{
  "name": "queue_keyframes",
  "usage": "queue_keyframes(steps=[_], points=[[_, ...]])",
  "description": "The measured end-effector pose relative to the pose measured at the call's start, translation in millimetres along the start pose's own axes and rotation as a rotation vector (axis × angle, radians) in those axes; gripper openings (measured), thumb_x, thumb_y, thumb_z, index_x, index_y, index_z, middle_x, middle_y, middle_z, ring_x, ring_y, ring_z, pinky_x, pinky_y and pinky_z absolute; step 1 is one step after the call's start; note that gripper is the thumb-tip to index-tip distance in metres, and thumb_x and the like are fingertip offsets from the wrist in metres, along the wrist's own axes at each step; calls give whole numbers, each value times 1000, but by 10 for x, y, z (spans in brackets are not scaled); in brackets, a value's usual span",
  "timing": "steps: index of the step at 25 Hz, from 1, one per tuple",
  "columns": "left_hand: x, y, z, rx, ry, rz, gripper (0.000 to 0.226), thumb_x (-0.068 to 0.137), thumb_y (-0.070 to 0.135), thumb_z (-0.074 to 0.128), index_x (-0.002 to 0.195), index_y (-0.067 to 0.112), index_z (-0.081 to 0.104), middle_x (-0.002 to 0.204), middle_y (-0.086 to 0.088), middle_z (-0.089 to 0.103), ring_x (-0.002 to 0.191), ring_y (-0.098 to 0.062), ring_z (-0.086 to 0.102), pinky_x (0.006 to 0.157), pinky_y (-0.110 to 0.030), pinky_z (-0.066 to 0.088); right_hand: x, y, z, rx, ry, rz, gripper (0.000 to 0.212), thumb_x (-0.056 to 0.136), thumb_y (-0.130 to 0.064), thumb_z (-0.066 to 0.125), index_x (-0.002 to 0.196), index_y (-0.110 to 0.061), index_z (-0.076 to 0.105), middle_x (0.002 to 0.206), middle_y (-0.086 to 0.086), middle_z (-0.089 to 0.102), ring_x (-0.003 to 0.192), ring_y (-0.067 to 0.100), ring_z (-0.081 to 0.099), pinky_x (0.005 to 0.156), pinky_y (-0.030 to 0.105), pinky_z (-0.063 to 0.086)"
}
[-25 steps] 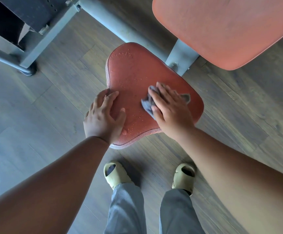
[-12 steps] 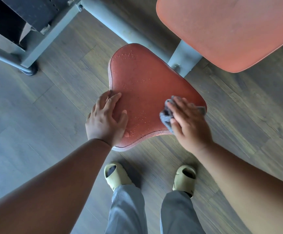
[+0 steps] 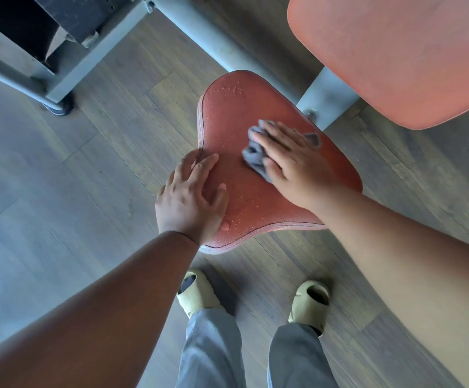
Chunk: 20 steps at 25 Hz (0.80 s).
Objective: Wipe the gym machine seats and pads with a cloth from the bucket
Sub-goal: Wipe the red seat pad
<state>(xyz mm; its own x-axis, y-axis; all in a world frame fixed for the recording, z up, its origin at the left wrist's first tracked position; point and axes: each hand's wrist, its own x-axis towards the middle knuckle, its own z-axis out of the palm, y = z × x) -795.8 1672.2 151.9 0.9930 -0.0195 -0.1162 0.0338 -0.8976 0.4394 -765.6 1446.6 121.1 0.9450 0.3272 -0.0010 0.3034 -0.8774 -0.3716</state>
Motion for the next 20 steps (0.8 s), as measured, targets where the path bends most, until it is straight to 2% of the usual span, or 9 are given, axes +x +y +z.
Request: queue_keyframes(steps=[2, 5, 6, 8, 10, 12, 15, 16, 20], points=[[-8, 2, 1, 13, 15, 8, 55, 81, 51, 48, 135, 42, 54, 147, 14, 45, 121, -19, 54, 92, -41, 48, -35, 266, -94, 12, 55, 112, 48, 100, -26, 33, 144, -16, 48, 152, 9, 47, 140, 32, 43, 113, 45, 36], [4, 1, -3, 10, 0, -1, 56, 81, 51, 47, 135, 42, 54, 147, 14, 45, 122, -18, 53, 92, -40, 47, 540, 28, -14, 15, 102, 502, 46, 91, -27, 30, 132, -16, 48, 135, 11, 54, 123, 34, 49, 100, 47, 42], [1, -1, -6, 7, -4, -4, 56, 80, 52, 47, 135, 43, 54, 147, 14, 45, 122, -18, 53, 93, -40, 47, 643, -148, 32, 16, 80, 482, 46, 92, -28, 33, 134, -16, 48, 138, 12, 53, 127, 34, 47, 103, 46, 40], [0, -1, -16, 5, 3, -3, 57, 79, 52, 47, 135, 42, 54, 147, 14, 45, 122, -18, 53, 94, -40, 47, 540, -279, 103, 27, 45, 179, 50, 97, -27, 36, 145, -17, 46, 151, 11, 46, 141, 33, 40, 116, 50, 32], [-8, 7, -14, 0, -1, 7, 56, 80, 52, 47, 135, 42, 55, 147, 13, 45, 122, -19, 54, 94, -40, 48, 138, -12, 61, 12, 10, -60, 49, 101, -25, 37, 149, -17, 46, 157, 8, 41, 146, 30, 36, 120, 48, 27], [-8, -6, -5, 7, 6, 9, 55, 80, 51, 47, 134, 42, 55, 147, 13, 46, 122, -19, 54, 95, -40, 47, -11, 238, -16, 10, 45, 21, 49, 101, -23, 36, 148, -15, 47, 157, 8, 41, 145, 30, 37, 117, 49, 31], [-3, -14, 0, 2, 3, 2, 55, 80, 51, 47, 134, 43, 55, 148, 13, 46, 123, -19, 53, 96, -40, 46, 293, -35, 28, 63, 55, 494, 56, 96, -26, 32, 150, -15, 43, 159, 11, 36, 147, 32, 32, 119, 47, 26], [-4, -16, -1, 1, -2, 6, 56, 80, 51, 47, 134, 42, 55, 148, 12, 46, 123, -19, 53, 96, -40, 47, 324, -158, 42, 74, 45, 497, 57, 96, -27, 31, 152, -16, 41, 161, 11, 33, 148, 32, 29, 121, 46, 22], [-1, -15, -3, 22, -10, 6, 56, 80, 52, 45, 135, 43, 54, 148, 12, 45, 123, -18, 53, 95, -40, 47, -70, 53, -30, 30, 12, 10, 49, 102, -24, 35, 150, -17, 45, 159, 6, 38, 147, 27, 33, 121, 45, 26]])
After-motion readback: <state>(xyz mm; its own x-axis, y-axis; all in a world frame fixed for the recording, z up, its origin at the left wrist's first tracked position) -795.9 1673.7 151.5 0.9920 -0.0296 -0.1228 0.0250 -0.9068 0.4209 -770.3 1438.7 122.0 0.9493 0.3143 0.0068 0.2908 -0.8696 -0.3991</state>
